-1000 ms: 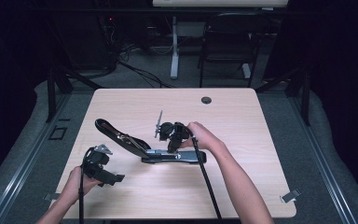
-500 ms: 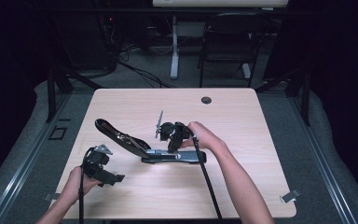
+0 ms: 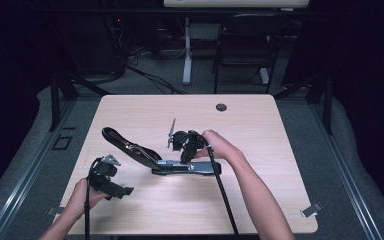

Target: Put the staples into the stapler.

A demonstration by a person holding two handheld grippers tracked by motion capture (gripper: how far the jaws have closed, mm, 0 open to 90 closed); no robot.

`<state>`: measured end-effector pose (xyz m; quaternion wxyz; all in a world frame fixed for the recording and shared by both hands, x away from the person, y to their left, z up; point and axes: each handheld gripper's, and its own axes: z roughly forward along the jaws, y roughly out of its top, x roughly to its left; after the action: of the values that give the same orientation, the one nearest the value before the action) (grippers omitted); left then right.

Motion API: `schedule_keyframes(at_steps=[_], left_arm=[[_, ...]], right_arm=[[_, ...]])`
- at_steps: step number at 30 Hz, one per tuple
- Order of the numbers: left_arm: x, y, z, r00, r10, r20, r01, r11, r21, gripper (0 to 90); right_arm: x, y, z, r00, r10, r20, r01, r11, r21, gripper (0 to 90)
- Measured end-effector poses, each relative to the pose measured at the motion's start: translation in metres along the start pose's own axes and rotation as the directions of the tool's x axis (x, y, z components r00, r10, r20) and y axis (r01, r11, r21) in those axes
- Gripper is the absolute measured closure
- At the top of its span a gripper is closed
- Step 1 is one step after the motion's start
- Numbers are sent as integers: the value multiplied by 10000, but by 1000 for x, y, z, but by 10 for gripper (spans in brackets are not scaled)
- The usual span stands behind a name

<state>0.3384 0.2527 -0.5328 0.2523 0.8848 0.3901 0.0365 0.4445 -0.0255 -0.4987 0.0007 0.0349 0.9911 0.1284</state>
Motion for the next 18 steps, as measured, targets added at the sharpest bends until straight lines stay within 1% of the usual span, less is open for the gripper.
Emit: schedule_keyframes(at_steps=[4, 9, 16, 18], left_arm=[[0, 0, 0, 10000, -20, 0, 20, 10000, -10, 1], [0, 0, 0, 10000, -18, -2, 18, 10000, -4, 2], [0, 0, 0, 10000, -34, -5, 34, 10000, -10, 1], [0, 0, 0, 10000, -25, -7, 25, 10000, -6, 1]], right_arm=[[-1, 0, 1, 9999, -95, -53, 94, 9999, -91, 781], [-1, 0, 3, 9999, -105, -96, 105, 9999, -51, 781], [-1, 1, 3, 9999, -145, -94, 146, 9998, 162, 777], [-2, 0, 3, 9999, -118, -113, 119, 9998, 153, 777]])
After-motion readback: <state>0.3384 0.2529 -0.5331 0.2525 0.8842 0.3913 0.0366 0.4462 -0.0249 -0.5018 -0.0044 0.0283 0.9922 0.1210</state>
